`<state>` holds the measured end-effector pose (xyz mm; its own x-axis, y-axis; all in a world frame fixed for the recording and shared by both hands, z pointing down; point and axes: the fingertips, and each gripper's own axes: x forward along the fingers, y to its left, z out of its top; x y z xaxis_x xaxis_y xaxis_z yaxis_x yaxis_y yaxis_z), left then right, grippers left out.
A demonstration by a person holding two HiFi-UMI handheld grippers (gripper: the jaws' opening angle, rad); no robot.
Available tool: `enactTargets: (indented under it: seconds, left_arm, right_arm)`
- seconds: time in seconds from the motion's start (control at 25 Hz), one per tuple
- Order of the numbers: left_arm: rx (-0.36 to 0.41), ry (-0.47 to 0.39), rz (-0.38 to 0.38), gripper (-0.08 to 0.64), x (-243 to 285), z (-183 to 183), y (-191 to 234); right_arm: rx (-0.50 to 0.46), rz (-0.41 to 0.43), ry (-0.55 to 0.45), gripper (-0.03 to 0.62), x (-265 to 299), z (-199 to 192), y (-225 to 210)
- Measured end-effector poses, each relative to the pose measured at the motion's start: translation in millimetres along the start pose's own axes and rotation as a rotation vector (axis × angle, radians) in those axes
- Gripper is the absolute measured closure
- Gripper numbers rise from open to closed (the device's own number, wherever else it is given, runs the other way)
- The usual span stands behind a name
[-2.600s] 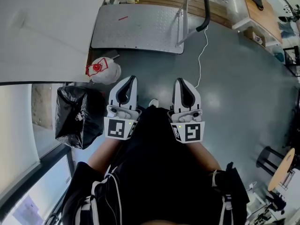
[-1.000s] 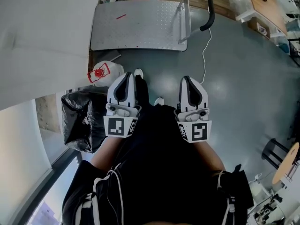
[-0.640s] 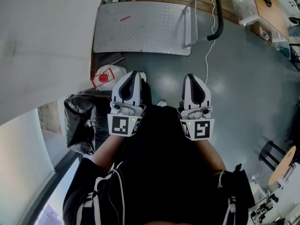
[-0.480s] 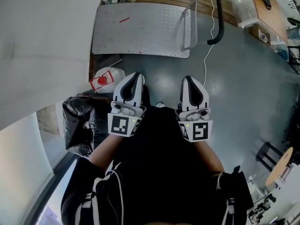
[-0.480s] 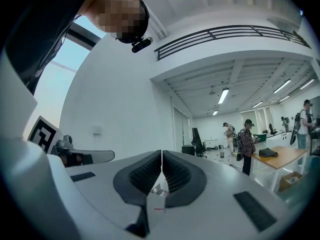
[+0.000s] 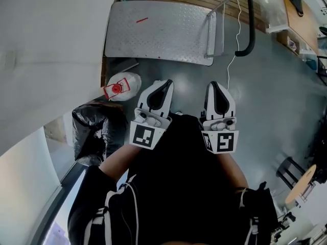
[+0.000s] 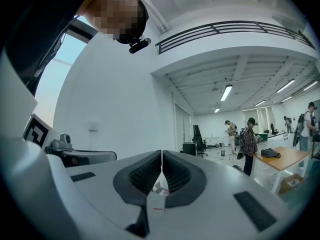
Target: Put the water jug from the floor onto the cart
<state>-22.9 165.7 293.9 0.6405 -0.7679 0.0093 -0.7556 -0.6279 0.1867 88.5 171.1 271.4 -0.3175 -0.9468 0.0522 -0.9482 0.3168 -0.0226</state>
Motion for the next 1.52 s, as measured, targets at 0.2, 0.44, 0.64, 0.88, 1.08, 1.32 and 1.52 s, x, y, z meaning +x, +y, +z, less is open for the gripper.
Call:
enactTargets:
  seconds: [0.2, 0.44, 0.64, 0.88, 1.08, 1.32, 1.52]
  left_arm:
    - [-0.044, -0.031, 0.130, 0.541, 0.3, 10.0, 59.2]
    - [-0.068, -0.026, 0.181, 0.541, 1.4, 14.7, 111.3]
    - [-0.084, -0.028, 0.191, 0.541, -4.4, 9.6, 128.9]
    - [-0.080, -0.031, 0.234, 0.541, -11.4, 8.5, 162.2]
    - [-0.060, -0.049, 0.323, 0.541, -22.3, 17.2, 198.4]
    - [-0.047, -0.030, 0.379, 0.541, -33.0, 12.6, 199.2]
    - [-0.020, -0.040, 0.408, 0.541, -31.8, 16.2, 186.2]
  right_arm:
    - [0.018, 0.046, 0.037, 0.572, 39.5, -6.1, 17.6]
    - [0.033, 0.047, 0.057, 0.572, 72.8, -10.6, 21.4]
    - [0.033, 0.065, 0.071, 0.572, 93.4, -19.8, 40.3]
    - [0.030, 0.076, 0.089, 0.572, 106.9, -25.8, 49.5]
    - [0.067, 0.064, 0.079, 0.572, 103.4, -27.7, 44.0]
    - [0.033, 0.097, 0.089, 0.574, 108.2, -27.0, 45.5]
    - [0.009, 0.145, 0.036, 0.574, 119.2, -10.4, 41.3]
